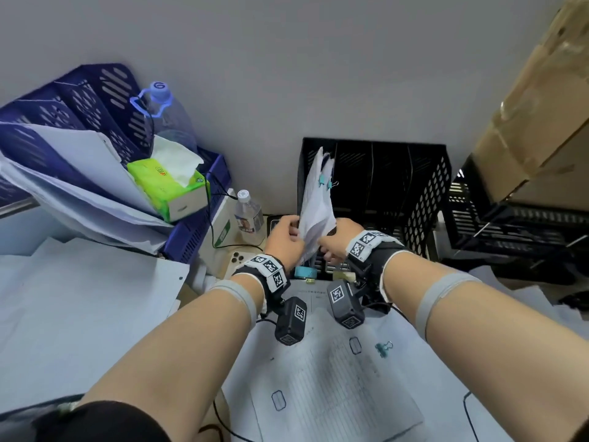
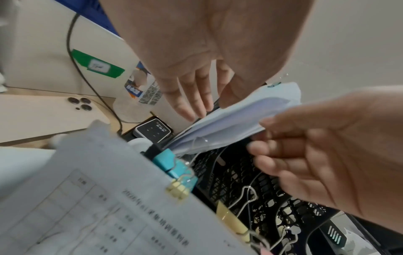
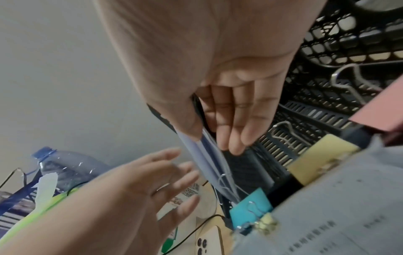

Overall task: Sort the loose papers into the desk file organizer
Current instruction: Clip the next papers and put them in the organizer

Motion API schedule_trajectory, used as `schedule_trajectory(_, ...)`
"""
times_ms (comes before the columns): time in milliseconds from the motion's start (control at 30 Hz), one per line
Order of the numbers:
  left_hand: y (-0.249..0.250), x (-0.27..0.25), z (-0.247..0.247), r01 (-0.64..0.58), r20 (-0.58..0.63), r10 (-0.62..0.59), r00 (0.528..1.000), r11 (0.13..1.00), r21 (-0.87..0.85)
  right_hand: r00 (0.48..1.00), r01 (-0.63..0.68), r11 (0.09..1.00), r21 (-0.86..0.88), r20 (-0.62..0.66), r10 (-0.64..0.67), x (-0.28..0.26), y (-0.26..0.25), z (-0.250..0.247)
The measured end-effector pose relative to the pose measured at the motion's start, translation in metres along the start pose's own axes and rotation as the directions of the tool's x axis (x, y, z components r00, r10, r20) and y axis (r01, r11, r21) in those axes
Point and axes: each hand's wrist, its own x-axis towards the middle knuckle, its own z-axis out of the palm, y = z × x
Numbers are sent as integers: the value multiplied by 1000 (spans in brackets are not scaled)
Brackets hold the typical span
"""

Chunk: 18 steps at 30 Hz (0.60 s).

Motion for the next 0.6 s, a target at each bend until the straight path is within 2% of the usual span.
schedule_trajectory(100,-15,-18,-8,15,-119,-15,993,1000,-7,994,-22,994,109,-100,33,-23,20,3)
schedule_trajectory(200,-39,-41,-9,52,-122,-62,991,995,-81,977,-83,991,105,-185,101,-46,52,11)
schedule_trajectory(233,-49,-49,-6,67,-91,-74,993,995,-78,971,-112,990,87,-204,128,-55,64,15)
schedule_trajectory(300,-70,-63,6,95,49,-92,995,993,-69,952,-190,980,55,-233,198,-73,92,28)
schedule_trajectory(400,-94,-87,27,153,308,-168,936,986,72,922,-309,951,6,-245,301,-105,135,52)
schedule_trajectory(467,-108,-98,43,117,437,-218,873,962,247,892,-415,908,-59,-223,393,-122,166,70)
schedule_trajectory(533,-120,-106,54,35,516,-251,819,919,393,875,-477,874,-97,-147,462,-138,192,87)
schedule_trajectory(600,-127,-113,61,-41,547,-244,800,889,456,880,-473,876,-95,-96,465,-147,211,103)
